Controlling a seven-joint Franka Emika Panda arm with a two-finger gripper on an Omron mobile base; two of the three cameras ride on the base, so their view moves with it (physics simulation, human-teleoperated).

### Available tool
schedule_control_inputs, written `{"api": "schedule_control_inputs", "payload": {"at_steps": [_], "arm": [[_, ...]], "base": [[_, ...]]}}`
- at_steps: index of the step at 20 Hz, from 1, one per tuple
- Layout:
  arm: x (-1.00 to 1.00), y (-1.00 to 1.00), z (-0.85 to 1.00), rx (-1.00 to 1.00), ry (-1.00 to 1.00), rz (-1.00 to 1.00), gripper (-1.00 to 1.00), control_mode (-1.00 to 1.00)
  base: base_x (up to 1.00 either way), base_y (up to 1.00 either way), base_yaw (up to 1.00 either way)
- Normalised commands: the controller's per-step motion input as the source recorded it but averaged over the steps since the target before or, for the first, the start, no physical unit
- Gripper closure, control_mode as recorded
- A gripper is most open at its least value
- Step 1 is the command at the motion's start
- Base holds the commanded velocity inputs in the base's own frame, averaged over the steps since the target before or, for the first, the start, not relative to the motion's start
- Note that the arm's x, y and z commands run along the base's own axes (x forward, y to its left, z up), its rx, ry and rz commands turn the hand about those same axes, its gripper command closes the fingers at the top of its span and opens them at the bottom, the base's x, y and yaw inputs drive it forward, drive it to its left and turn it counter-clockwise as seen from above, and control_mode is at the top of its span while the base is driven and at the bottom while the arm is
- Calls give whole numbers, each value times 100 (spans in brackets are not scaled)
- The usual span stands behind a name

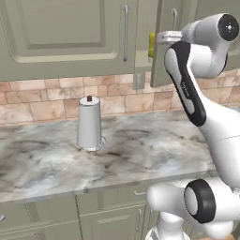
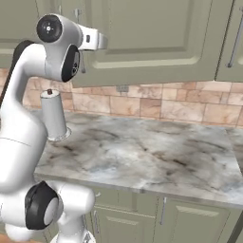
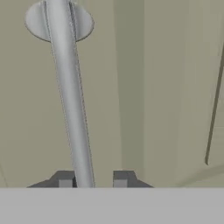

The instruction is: The dining table condiment station is running low on mustard. Refill the condiment station by opening the cabinet and taking the mustard from the cabinet and placing it on the dining table.

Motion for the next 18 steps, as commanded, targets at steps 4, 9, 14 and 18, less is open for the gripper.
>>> {"api": "schedule_control_inputs", "payload": {"at_steps": [4, 9, 14, 18], "arm": [[-100, -79, 7, 1, 0, -4, 100, -100], [-99, -48, 19, 0, 1, -1, -100, -100], [-80, 5, 27, -2, 0, 4, -100, -100], [-42, 41, 9, -20, 0, 8, -100, -100]], "base": [[0, 0, 0], [0, 0, 0], [0, 0, 0], [0, 0, 0]]}}
